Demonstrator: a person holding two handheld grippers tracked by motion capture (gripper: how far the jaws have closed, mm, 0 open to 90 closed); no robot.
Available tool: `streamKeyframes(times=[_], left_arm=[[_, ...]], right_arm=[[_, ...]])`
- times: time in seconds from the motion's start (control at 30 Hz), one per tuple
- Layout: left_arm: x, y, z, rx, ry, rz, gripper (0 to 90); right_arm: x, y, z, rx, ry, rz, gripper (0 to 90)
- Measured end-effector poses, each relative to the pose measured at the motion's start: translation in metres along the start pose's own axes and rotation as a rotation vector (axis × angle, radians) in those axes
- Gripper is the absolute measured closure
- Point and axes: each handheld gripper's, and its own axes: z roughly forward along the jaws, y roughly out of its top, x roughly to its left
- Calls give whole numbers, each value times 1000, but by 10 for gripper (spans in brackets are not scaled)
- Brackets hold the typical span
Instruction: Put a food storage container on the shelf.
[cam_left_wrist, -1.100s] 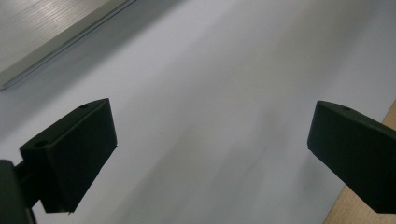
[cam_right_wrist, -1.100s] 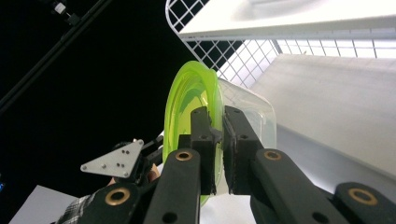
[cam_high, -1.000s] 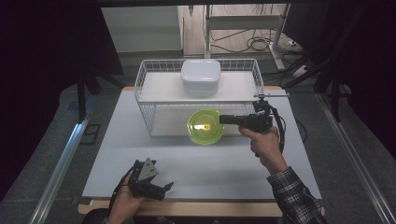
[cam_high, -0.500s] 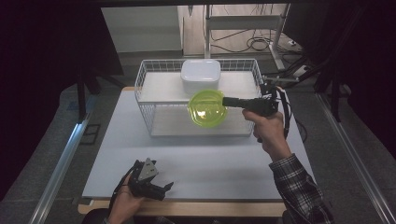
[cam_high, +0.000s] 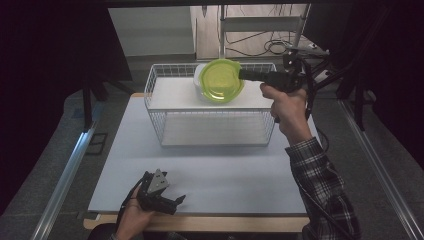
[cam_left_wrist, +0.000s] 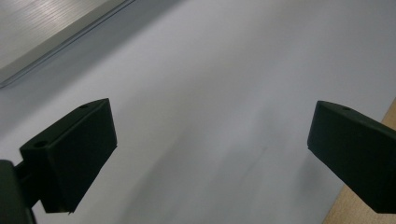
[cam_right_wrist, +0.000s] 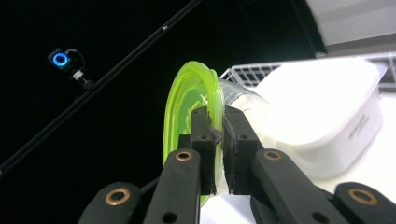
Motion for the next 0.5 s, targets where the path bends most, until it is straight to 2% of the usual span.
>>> streamKeyframes(times=[0.33,0.5], left_arm=[[0,0,0,-5,-5,-4,10],[0,0,0,-5,-10,0,10]], right_arm=[[-13,20,28,-36,-48,65,842],[-21,26,42,-48,-54,101,841]])
